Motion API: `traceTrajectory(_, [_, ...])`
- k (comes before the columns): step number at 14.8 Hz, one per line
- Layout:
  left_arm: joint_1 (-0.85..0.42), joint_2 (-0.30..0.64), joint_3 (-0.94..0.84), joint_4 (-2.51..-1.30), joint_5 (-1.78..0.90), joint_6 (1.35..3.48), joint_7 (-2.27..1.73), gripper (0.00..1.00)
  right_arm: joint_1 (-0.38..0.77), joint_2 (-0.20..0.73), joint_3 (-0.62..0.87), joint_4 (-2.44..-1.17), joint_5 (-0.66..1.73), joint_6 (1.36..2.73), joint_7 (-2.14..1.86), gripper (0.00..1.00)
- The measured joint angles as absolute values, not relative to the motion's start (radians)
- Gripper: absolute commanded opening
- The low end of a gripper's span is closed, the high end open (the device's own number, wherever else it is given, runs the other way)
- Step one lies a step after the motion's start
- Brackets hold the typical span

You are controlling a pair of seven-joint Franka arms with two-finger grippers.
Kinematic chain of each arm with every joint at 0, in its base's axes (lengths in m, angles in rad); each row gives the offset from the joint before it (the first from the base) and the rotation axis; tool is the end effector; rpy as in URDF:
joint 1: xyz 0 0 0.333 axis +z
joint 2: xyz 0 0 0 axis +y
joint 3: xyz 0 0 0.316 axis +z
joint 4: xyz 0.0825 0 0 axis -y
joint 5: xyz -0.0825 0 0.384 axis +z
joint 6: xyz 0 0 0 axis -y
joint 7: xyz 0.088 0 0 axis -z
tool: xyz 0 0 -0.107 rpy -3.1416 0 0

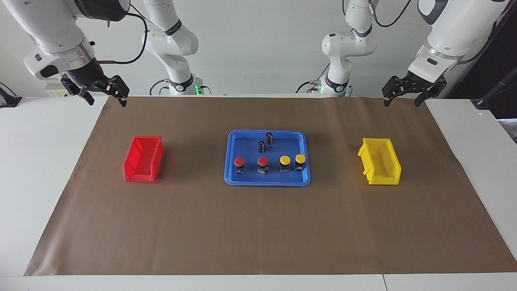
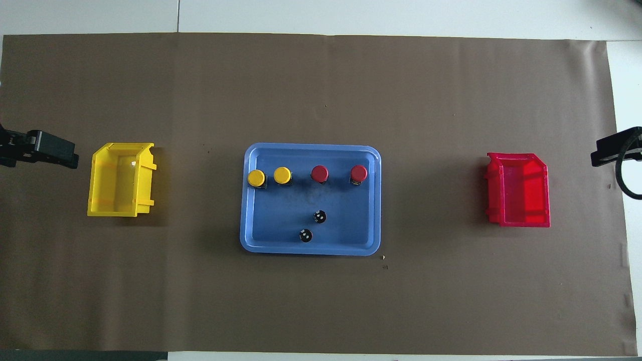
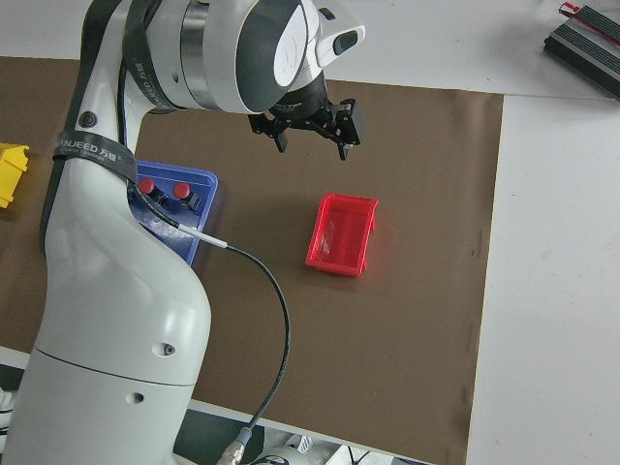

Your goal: Sort red and yellow buttons by color

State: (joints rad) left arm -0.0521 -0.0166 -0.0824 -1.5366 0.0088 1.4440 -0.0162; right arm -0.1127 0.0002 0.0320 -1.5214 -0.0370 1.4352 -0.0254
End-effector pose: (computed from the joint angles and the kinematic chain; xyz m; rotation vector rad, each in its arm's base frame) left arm 0.5314 -0.0713 0.6388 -3.1182 0.1833 0.1173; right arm 0.5384 -0.0479 0.6362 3.1050 -0.0912 -0.1371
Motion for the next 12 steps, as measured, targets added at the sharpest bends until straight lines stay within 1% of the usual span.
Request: traceTrajectory(12, [-0.052, -0.017, -0.083, -1.538, 0.009, 1.444, -0.016, 1.00, -0.111, 0.000, 0.044, -1.534, -0.037, 1.442, -0.027, 1.00])
